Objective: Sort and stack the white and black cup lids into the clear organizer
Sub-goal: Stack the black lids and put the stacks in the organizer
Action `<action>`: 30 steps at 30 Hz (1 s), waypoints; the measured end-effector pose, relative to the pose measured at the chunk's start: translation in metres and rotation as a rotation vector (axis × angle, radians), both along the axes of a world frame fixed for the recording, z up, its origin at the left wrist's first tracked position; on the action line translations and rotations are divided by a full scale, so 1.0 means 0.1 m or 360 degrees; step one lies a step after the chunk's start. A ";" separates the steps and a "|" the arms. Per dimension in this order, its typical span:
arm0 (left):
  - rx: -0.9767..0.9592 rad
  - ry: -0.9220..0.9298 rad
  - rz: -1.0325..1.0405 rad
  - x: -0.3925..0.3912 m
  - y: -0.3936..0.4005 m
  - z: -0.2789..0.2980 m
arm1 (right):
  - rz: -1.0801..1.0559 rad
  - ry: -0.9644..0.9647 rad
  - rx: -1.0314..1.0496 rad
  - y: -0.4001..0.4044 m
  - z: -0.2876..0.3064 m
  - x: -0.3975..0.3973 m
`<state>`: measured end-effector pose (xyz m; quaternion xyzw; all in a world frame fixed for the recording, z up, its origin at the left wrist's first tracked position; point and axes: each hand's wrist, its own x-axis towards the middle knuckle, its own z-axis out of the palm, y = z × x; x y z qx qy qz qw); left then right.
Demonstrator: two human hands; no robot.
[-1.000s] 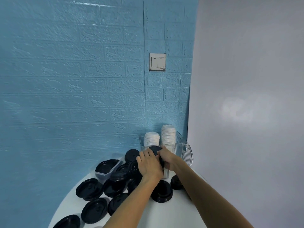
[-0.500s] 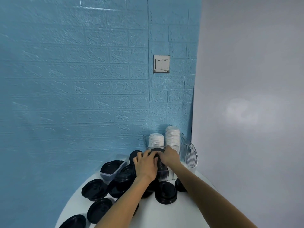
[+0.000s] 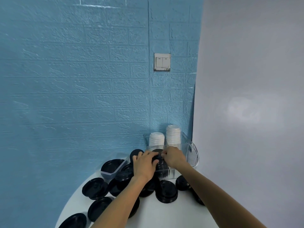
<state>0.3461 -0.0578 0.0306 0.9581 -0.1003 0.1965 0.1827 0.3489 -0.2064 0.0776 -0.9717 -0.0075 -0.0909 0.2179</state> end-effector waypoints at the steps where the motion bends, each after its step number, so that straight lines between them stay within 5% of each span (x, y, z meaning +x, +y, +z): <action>1: 0.0031 -0.0009 -0.0004 -0.01 0.00 -0.01 | 0.0008 -0.0010 -0.0005 0.00 -0.03 -0.01; 9: 0.0257 -0.0040 -0.0055 0.00 0.06 0.04 | 0.0170 -0.0067 -0.0018 -0.05 -0.07 -0.05; 30: 0.0135 0.0088 -0.0180 -0.16 0.22 0.20 | 0.0196 -0.0101 0.0172 -0.19 0.04 -0.22</action>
